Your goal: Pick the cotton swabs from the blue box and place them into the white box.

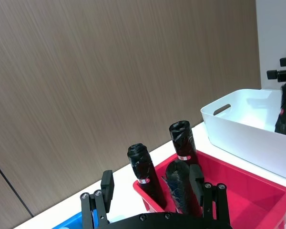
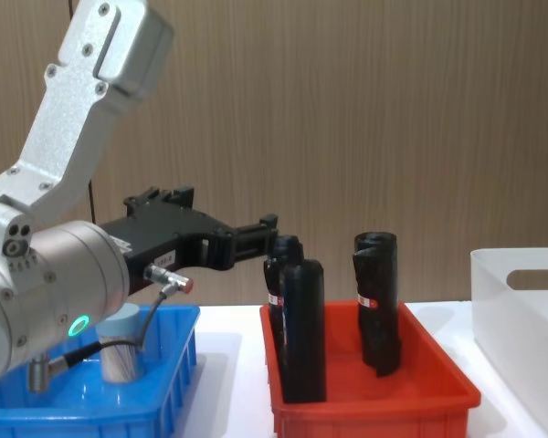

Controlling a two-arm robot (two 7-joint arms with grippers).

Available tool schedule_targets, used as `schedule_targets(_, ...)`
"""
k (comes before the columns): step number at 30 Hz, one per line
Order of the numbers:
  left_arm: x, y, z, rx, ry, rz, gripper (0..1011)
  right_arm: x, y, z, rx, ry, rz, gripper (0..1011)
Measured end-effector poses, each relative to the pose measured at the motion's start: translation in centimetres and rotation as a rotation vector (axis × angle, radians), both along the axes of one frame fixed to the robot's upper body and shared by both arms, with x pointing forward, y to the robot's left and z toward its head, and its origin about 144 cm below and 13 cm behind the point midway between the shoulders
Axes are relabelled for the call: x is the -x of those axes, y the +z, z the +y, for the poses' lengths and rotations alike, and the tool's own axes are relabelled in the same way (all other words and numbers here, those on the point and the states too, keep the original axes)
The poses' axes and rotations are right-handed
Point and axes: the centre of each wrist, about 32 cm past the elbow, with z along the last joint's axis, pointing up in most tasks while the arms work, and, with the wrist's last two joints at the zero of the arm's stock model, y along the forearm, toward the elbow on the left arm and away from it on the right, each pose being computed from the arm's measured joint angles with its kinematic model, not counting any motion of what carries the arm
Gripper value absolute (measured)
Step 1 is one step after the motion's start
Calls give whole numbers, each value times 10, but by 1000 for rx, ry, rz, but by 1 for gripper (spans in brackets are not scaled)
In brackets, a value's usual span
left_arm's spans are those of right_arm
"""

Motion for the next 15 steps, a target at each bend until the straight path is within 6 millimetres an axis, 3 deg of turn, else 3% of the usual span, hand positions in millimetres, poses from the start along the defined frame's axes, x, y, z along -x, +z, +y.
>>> schedule_targets(9,0,0,0,0,0,0,1004,0,-5,-3,-15,-3,-11,967)
schedule_targets(15,0,0,0,0,0,0,1004,0,-8,-4,-22,0,-16,1001)
